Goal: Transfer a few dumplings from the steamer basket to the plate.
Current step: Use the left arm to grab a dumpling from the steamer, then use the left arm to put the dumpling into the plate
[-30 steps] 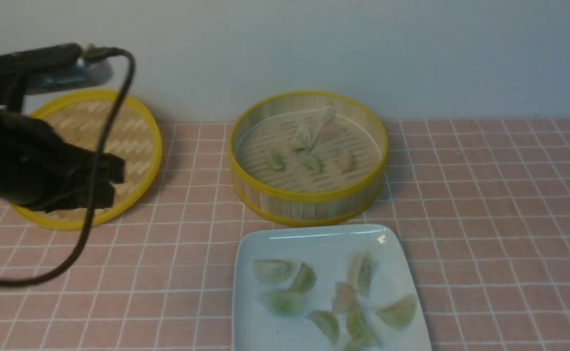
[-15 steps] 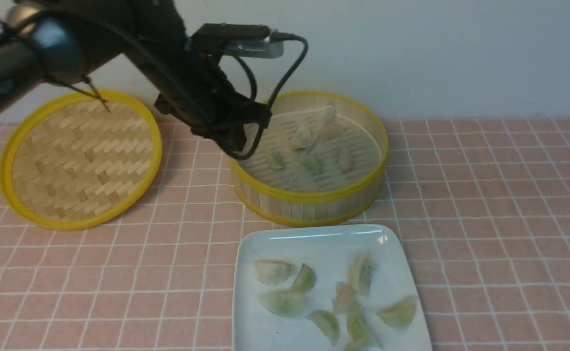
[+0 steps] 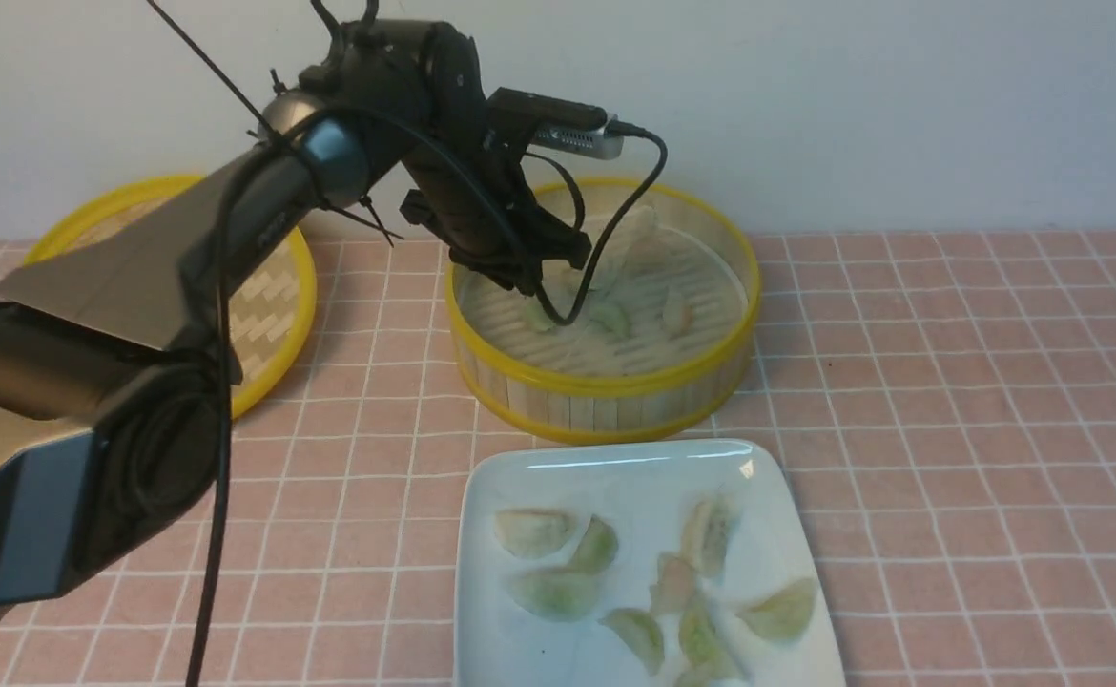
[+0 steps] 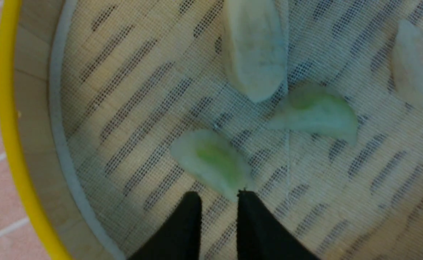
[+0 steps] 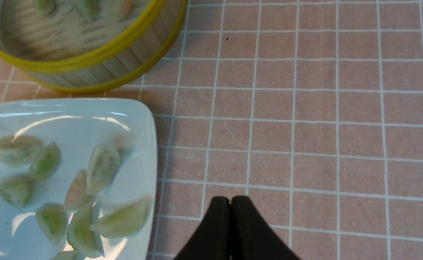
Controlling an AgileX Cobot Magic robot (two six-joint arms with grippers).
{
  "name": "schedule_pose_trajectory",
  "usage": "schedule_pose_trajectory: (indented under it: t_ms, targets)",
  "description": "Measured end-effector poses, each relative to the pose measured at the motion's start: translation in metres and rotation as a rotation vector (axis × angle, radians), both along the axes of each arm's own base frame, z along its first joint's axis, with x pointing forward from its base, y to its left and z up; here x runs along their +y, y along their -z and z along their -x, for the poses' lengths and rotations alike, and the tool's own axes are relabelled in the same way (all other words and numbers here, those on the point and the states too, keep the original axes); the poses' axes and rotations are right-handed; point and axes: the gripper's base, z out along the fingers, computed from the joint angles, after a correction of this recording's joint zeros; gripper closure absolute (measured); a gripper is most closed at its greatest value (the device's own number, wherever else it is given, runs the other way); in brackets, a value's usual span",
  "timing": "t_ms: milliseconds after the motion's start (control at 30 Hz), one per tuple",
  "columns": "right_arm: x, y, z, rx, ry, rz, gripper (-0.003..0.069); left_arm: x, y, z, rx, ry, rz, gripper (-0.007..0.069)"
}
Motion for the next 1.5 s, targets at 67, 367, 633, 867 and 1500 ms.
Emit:
schedule_pose_trajectory:
  t_ms: [67,367,633,867,1500]
  targets:
    - [0.000,0.000,0.000,0.001,0.005,-0.004,0.0669,-0.001,0.008,-0.004,-0.012,-0.004,0.004,0.0336]
    - [0.000,0.000,0.000,0.006,0.008,-0.010,0.0669,-0.005,0.044,-0.015,-0.017,-0.042,0.017,0.0180]
    - [0.001,0.002,0.003,0.039,0.002,-0.012,0.0669,0.000,0.029,-0.011,-0.015,-0.032,-0.025,0.0458]
    - [0.001,0.005,0.006,0.090,-0.008,-0.010,0.0669,0.006,-0.032,0.006,-0.054,-0.021,-0.015,0.0455]
    - [0.003,0.005,0.008,0.102,-0.025,-0.025,0.0669,-0.021,-0.040,0.187,0.388,0.285,-0.087,0.0455]
